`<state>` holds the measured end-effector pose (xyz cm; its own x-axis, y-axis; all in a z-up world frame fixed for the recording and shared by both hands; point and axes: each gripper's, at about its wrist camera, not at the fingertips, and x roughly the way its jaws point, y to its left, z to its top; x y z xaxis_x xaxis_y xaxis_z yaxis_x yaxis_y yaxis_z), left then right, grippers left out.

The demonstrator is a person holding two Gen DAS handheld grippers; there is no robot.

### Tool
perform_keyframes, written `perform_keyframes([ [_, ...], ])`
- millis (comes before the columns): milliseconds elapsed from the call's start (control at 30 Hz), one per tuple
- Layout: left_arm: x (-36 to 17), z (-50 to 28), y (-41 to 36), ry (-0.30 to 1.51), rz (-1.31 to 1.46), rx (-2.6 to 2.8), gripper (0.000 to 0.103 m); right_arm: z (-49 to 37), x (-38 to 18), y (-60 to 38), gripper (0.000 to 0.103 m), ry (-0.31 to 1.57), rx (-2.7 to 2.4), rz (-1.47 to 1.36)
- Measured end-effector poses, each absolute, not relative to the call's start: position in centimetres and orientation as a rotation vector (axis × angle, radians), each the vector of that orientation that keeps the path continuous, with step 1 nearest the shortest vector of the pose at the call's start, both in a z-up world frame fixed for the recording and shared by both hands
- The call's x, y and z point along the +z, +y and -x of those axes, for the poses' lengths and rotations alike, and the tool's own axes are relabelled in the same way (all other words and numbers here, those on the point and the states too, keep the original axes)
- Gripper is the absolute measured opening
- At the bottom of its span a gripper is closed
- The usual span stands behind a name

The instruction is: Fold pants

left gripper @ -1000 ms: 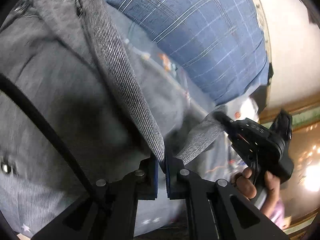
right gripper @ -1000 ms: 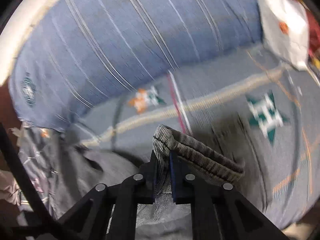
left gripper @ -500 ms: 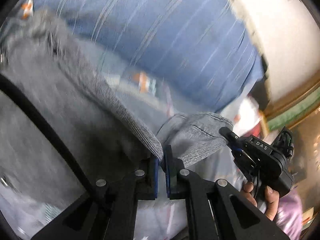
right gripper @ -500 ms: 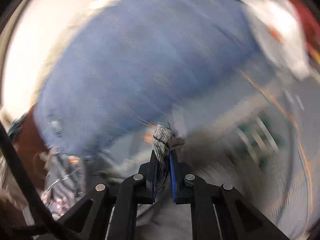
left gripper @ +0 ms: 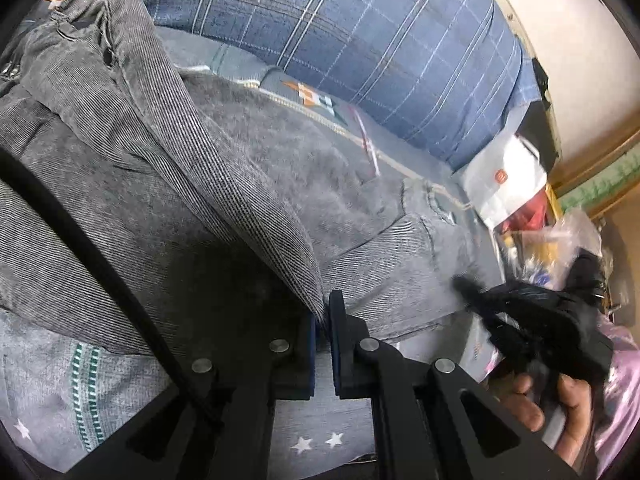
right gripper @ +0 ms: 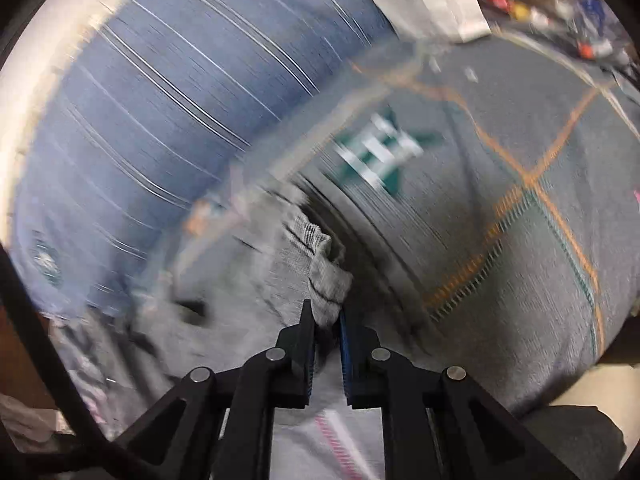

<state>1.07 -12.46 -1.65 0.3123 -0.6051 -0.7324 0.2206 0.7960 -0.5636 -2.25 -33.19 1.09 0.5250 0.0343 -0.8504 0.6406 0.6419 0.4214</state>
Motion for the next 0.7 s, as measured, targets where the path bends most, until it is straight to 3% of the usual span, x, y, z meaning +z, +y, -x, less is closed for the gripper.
perform_keyframes([
  [100, -2.7, -1.1, -12.0, 1.149, 0.413, -0.571, 0.006, 3.5, -0.1, -34.0, 0.012, 0.969, -0.422, -0.898],
  [233, -2.8, -1.2, -12.0, 1.142, 0.405, -0.578, 0.006, 3.1, 1.5, -32.6, 0.012, 0.962, -0.462, -0.756],
  [433, -2.8, -1.1, -11.5, 1.136, 0.422, -0.609, 0.006, 4.6, 2.0, -32.0, 0.012, 0.906, -0.502, -0.767],
  [600, -3.6, -1.3, -12.3, 1.159, 0.357, -0.588, 0.006, 3.9, 0.2, -31.5, 0.013, 1.026, -0.538, -0.681],
  [667, -3.9, -1.6, -12.1, 1.189, 0.372, -0.595, 0.007, 3.7, 0.8, -31.0, 0.017, 1.019, -0.555, -0.640],
  [700, -3.8, -1.7, -11.9, 1.195, 0.378, -0.598, 0.013, 4.0, 1.1, -31.0, 0.027, 1.001, -0.560, -0.644],
])
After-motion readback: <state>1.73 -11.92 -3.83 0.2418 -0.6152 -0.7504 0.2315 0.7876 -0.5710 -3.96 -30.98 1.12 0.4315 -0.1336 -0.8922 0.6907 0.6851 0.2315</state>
